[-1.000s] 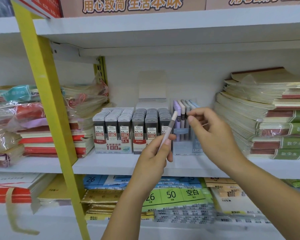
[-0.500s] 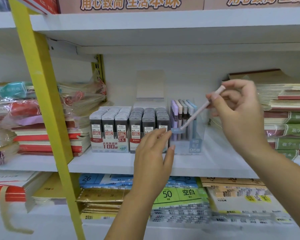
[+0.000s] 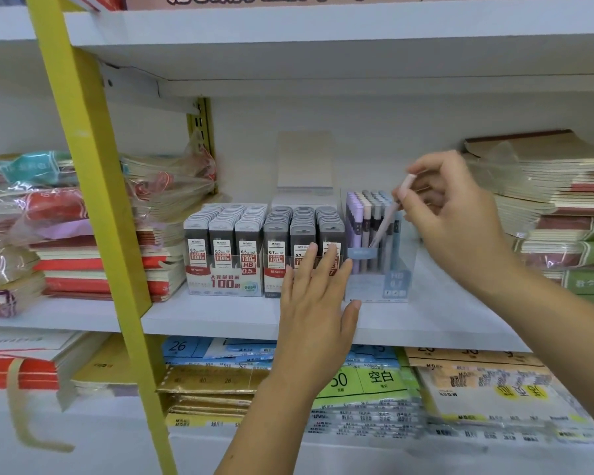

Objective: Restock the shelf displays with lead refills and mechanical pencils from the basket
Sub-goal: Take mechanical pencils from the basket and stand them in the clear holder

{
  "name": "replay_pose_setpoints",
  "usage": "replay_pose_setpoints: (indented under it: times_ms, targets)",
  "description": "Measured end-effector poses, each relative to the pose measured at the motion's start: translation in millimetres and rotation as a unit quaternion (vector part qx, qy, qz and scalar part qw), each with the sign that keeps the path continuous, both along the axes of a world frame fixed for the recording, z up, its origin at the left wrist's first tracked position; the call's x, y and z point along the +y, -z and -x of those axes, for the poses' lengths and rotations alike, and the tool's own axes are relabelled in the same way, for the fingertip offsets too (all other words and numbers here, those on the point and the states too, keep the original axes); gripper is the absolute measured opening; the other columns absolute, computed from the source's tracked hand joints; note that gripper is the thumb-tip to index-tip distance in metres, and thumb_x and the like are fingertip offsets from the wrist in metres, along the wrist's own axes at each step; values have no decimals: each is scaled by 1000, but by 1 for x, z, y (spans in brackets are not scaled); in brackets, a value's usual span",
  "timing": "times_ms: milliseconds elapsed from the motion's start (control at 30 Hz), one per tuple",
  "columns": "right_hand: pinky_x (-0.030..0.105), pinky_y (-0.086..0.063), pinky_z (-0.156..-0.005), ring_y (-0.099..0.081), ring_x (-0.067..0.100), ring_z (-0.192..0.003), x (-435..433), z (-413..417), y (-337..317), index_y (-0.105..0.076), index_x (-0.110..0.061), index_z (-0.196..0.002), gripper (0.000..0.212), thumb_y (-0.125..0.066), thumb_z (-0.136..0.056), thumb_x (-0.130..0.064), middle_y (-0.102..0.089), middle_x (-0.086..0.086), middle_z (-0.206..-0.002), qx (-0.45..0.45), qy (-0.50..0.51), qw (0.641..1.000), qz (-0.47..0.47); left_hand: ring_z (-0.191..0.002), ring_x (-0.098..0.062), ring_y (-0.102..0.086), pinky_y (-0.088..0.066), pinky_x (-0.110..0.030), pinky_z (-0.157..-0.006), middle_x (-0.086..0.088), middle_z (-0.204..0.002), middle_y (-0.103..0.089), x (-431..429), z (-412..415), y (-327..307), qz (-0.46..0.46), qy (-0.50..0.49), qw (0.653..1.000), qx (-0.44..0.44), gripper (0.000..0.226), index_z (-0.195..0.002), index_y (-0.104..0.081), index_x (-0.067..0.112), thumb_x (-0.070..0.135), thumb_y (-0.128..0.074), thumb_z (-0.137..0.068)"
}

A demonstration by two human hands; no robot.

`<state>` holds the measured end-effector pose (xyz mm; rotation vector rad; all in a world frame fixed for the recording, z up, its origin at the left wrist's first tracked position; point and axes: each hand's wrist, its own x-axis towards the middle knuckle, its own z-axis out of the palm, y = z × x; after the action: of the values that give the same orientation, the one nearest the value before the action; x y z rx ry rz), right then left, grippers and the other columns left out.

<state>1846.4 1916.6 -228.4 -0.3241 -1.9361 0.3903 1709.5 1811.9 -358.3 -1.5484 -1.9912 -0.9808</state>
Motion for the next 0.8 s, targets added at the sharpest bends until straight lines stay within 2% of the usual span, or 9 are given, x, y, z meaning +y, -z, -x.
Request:
replay_pose_setpoints:
  times_ms: [133, 333, 467, 600, 733, 800]
  targets:
    - [39, -56, -81, -66, 9, -88, 1, 9, 13, -52, -27, -109, 19, -60, -94, -19, -64, -13, -94, -76, -7, 997, 14, -153, -8, 15, 4, -42, -125, 7, -168, -12, 0, 0, 1, 1, 4, 1000, -3, 57, -157, -28, 27, 43, -36, -103]
    - [42, -55, -79, -67, 18, -79, 9, 15, 8, -52, -29, -104, 19, -61, -93, -16, -67, 0, -87, -58, -31, 996, 59, -153, -7, 17, 8, -40, -125, 8, -168, -10, 0, 1, 2, 6, 1, 1000, 2, 57, -157, -26, 27, 42, -39, -104]
    - [39, -57, -74, -66, 15, -75, 16, 23, 10, -52, -30, -102, 20, -63, -92, -16, -66, -2, -83, -82, -14, 994, 65, -152, -6, 18, 8, -40, -124, 8, -169, -9, 1, 1, 2, 8, 3, 1000, -1, 57, -157, -26, 28, 42, -39, -104]
    - [24, -51, -63, -62, 6, -69, 19, 27, 18, -50, -30, -97, 22, -70, -88, -23, -64, -9, -77, -102, 40, 994, 23, -152, -5, 19, 10, -38, -123, 8, -169, -10, 1, 2, 3, 7, 3, 1000, -1, 56, -157, -27, 28, 42, -38, -104]
    - [24, -48, -61, -54, 9, -70, 15, 31, 27, -56, -21, -102, 20, -69, -87, -25, -59, -6, -83, -137, 113, 982, -68, -153, -6, 13, 6, -36, -124, 7, -168, -14, -2, 1, -2, 6, 11, 1000, -3, 56, -156, -29, 26, 41, -41, -104]
    - [28, -46, -65, -48, 14, -82, 12, 31, 27, -62, -18, -106, 21, -69, -87, -24, -50, -1, -95, -123, 141, 976, -109, -153, -5, 4, -1, -33, -124, 9, -166, -18, -8, 1, -10, -7, 11, 1000, -10, 56, -156, -31, 26, 42, -42, -103]
